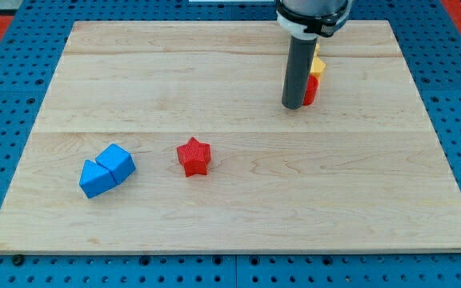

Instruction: Place the red star below the red circle

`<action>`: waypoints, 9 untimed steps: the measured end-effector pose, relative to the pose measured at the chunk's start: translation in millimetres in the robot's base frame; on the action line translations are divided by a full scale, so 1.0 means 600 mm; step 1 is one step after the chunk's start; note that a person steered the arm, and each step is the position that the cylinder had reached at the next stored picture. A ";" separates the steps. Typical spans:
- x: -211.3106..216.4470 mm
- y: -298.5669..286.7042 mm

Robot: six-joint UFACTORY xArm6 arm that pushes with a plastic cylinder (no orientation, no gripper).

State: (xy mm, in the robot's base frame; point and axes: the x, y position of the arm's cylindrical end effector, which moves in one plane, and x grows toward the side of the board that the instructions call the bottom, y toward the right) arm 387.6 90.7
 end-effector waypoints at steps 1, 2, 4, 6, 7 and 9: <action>-0.003 0.000; 0.036 -0.028; 0.248 -0.129; 0.265 -0.269; 0.221 -0.269; 0.192 -0.274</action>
State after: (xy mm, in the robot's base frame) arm 502.8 -73.8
